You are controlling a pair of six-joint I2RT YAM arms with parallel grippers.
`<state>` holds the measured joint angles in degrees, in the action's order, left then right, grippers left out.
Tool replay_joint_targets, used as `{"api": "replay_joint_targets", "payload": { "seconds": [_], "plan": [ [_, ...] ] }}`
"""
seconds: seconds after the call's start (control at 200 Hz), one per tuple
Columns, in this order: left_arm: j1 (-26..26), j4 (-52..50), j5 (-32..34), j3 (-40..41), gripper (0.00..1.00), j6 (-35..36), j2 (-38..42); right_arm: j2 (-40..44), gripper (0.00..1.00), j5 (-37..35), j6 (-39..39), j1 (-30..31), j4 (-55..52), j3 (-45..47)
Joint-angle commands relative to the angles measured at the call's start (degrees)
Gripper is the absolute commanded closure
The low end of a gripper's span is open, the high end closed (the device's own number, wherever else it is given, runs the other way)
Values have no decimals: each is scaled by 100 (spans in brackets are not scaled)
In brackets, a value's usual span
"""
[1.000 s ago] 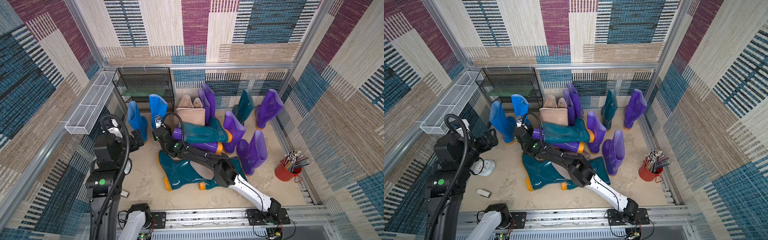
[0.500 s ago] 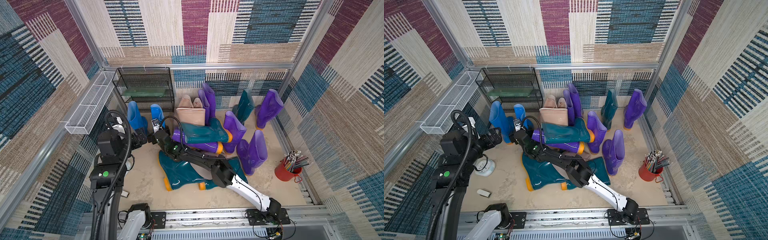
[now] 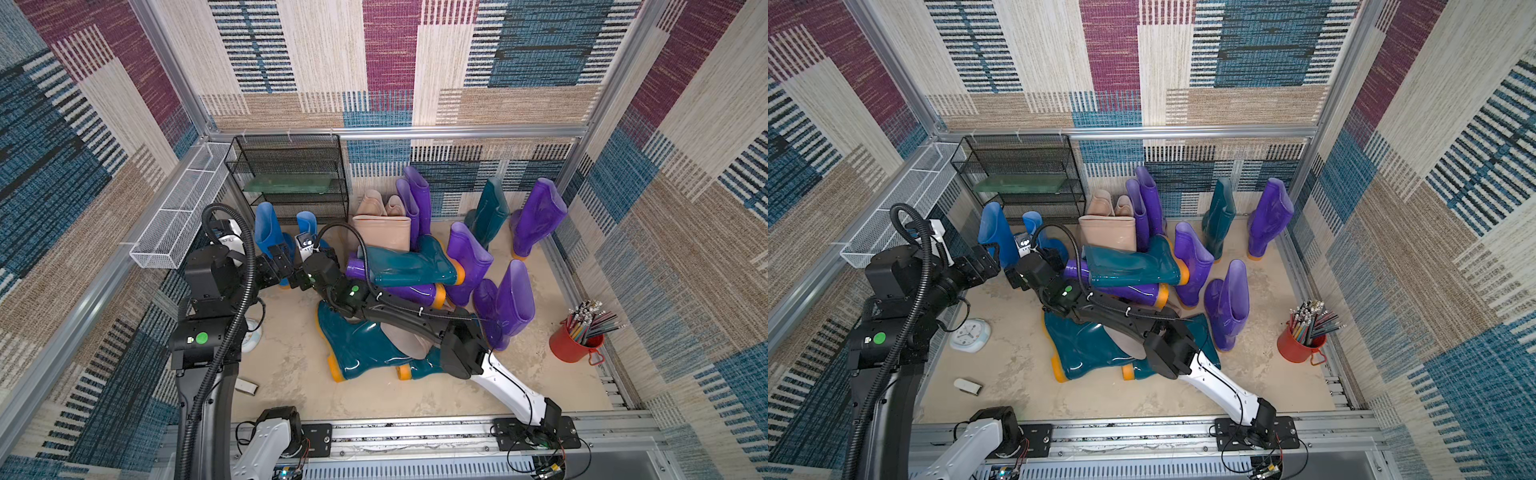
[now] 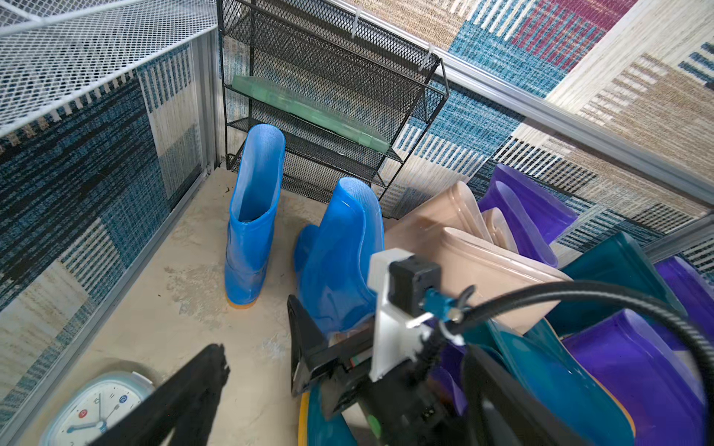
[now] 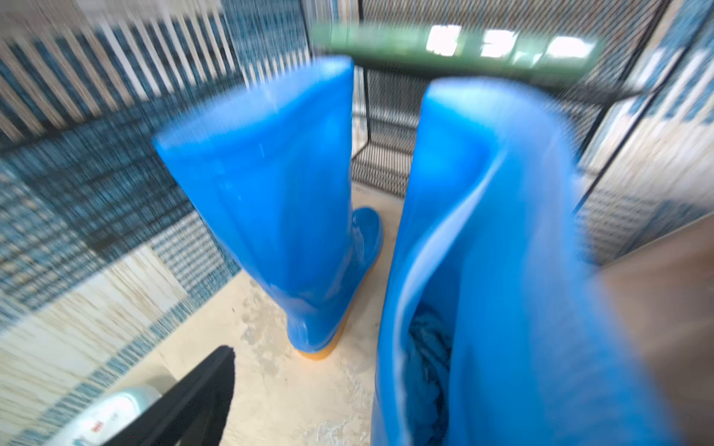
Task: Match and arrange rain boots in pairs
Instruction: Place the rain boot at the center of the board, then pair a pair of rain boots at the center of the board.
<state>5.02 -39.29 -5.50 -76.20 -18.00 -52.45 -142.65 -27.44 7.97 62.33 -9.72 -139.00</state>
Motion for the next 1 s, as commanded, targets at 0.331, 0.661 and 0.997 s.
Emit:
{"api": "replay_joint_targets", "payload": {
  "seconds": [0.331,0.661,0.997],
  "plan": [
    [8,237,-371,391,3,39,-116,2419,5,-928,262,141,-1733,1370],
    [7,456,-693,650,7,-30,-180,4566,5,-1144,354,-17,-800,4095],
    [-176,151,-747,-40,13,83,-750,5470,5,-1272,180,-200,-725,4767]
  ]
}}
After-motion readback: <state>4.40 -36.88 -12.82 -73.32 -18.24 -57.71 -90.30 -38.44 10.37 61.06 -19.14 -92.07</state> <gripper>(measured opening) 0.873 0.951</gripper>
